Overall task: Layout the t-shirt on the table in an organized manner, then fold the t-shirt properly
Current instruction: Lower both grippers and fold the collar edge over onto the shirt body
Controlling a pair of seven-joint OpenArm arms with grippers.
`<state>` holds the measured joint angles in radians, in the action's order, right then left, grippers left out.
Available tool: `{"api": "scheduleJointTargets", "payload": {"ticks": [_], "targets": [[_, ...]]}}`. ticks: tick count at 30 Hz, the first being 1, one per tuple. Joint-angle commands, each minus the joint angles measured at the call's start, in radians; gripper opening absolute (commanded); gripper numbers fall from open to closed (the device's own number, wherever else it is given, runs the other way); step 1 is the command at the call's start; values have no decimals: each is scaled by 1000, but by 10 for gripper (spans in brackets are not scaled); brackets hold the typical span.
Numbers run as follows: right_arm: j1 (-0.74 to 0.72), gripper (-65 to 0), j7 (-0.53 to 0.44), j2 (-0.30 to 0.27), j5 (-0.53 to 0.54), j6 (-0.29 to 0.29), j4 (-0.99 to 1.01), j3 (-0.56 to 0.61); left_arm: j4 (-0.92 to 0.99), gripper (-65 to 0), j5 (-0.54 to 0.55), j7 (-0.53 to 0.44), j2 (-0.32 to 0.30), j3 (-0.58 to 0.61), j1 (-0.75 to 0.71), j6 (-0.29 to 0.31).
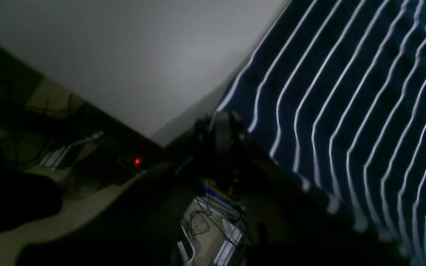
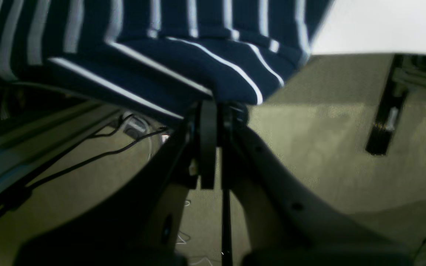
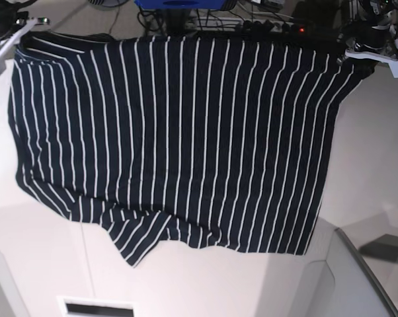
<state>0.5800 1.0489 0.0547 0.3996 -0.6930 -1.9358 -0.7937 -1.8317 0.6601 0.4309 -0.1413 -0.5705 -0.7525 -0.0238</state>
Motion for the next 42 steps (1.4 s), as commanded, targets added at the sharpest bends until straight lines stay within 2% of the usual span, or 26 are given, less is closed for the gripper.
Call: {"api": "scheduleJointTargets", "payload": {"ticks": [1,11,16,19,21,26,28,32,38,42], "targets": [[10,-642,-2,-23,0,-1,-18,-8,-12,-650,-3,-22,-10,-10,-8,0],[16,-642,12,-31,8,-1,-17,-2,-12,-650,-1,-22,-10,-9,23,0],[-55,-642,20,-34,2,2,-35,6,-21,-650,2,-20,-11,-4,47,0],[-127,-642,98,-42,0,5,-46,6,-26,-650,2,67,-11,-12,92,0],[-173,-642,146,-68,0,5,-47,6,-49,-650,2,115,-11,-12,129,0],[-289,-642,204,-115,-1,9,-40,17,-55,-650,-4,201,-10,-10,245,-1],[-334,-642,224,-146,-1,32,-27,61,-55,-650,-6,247,-10,-9,298,-1],[-414,-642,221,-183,-1,108,26,158,-50,-650,-7,308,-10,-4,382,-5],[-556,-642,219,-215,-35,112,174,227,46,-650,-7,351,-10,-3,480,-6],[-613,-642,127,-218,-146,112,287,290,129,-650,-7,345,-13,-3,518,-6]]}}
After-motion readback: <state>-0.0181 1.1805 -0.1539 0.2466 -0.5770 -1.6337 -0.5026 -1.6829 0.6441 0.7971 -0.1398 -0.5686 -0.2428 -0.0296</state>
